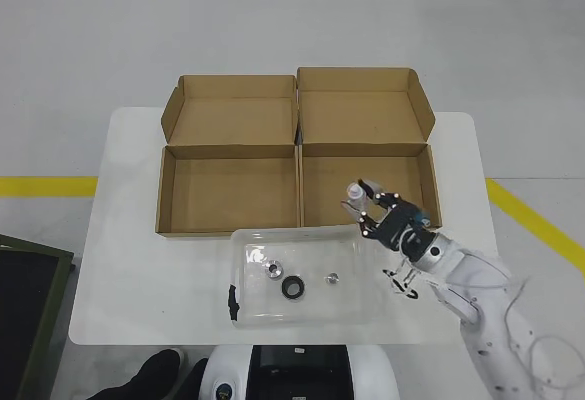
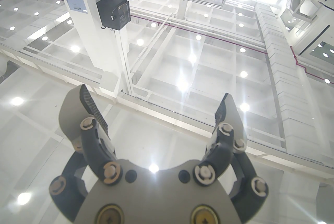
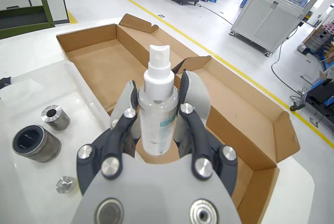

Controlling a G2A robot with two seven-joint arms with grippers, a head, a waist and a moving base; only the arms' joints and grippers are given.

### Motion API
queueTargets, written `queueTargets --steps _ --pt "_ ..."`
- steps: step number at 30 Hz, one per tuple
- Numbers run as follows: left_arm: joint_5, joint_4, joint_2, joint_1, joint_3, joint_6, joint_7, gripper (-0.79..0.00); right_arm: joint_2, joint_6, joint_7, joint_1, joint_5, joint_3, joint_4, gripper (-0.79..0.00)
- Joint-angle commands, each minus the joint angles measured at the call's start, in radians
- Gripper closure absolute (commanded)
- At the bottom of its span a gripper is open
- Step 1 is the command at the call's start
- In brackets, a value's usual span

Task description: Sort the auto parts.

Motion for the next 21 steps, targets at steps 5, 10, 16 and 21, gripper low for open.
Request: queueTargets --steps 5,10,16,21 --pt "0.000 0.000 0.000 0.000 0.000 0.000 0.000 -0.785 -0.010 0.015 0.043 0.090 0.016 -0.063 0.065 0.000" --pt "0.000 0.000 0.000 0.000 0.000 0.000 0.000 -0.785 -0.024 0.030 0.074 0.173 0.048 -0.126 0.128 0.000" --pt "0.000 0.000 0.000 0.000 0.000 0.000 0.000 -0.785 -0.045 0.069 0.087 0.257 0.105 -0.201 0.225 0.000" --pt "0.000 0.000 0.000 0.000 0.000 0.000 0.000 -0.785 -0.060 0.105 0.101 0.308 0.120 -0.249 0.290 0.000"
